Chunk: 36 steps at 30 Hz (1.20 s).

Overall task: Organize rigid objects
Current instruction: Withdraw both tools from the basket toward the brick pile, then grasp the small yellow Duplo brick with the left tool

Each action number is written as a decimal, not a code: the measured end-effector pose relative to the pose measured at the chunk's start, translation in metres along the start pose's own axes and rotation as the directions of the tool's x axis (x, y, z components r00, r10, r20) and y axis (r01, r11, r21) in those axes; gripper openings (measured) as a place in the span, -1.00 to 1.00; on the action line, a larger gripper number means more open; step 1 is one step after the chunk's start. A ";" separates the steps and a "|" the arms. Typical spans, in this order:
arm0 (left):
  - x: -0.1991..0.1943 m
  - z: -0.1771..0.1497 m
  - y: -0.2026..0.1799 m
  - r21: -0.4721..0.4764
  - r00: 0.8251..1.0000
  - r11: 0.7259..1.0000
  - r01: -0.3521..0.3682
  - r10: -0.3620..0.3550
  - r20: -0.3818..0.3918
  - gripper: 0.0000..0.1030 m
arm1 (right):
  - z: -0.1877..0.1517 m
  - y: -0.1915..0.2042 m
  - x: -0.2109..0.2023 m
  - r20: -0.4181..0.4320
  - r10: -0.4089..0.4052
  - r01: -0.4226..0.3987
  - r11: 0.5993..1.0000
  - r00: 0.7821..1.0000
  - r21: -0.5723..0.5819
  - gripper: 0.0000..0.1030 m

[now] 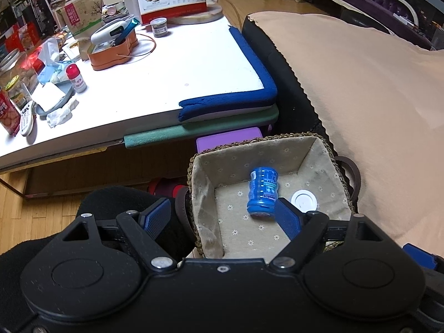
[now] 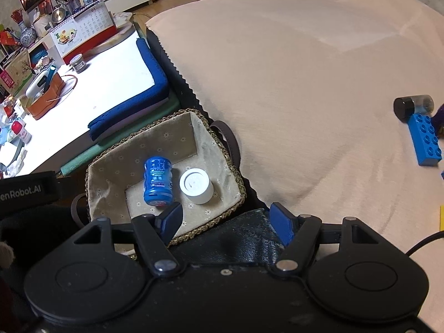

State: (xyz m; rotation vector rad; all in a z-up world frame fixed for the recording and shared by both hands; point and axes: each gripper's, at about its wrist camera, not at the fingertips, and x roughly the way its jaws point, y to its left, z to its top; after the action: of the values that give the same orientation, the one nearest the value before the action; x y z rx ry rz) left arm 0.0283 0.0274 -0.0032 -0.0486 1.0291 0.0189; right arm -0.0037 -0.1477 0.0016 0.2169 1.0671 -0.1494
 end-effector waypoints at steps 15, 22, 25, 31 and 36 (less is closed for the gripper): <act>-0.015 -0.012 -0.025 0.086 0.998 0.996 0.030 -0.035 0.055 0.58 | -0.005 -0.048 -0.046 0.109 -0.018 0.010 0.997 0.994 0.071 0.36; -0.019 -0.026 -0.059 0.182 0.996 0.982 0.056 -0.068 0.060 0.58 | -0.014 -0.101 -0.079 0.192 -0.102 0.072 0.985 0.976 0.154 0.40; -0.020 -0.033 -0.075 0.222 0.995 0.972 0.073 -0.086 0.050 0.59 | -0.021 -0.130 -0.091 0.215 -0.151 0.105 0.972 0.965 0.212 0.42; -0.024 -0.049 -0.108 0.308 0.993 0.947 0.094 -0.113 0.044 0.59 | -0.038 -0.183 -0.105 0.218 -0.244 0.167 0.932 0.945 0.321 0.44; -0.028 -0.061 -0.136 0.367 0.989 0.921 0.128 -0.144 0.018 0.60 | -0.055 -0.218 -0.114 0.207 -0.299 0.199 0.895 0.931 0.399 0.44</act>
State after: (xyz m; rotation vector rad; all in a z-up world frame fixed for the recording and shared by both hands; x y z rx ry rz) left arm -0.0336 -0.1113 -0.0062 0.2193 0.9681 -0.2978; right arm -0.1536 -0.3431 0.0536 0.3899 0.7887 -0.6049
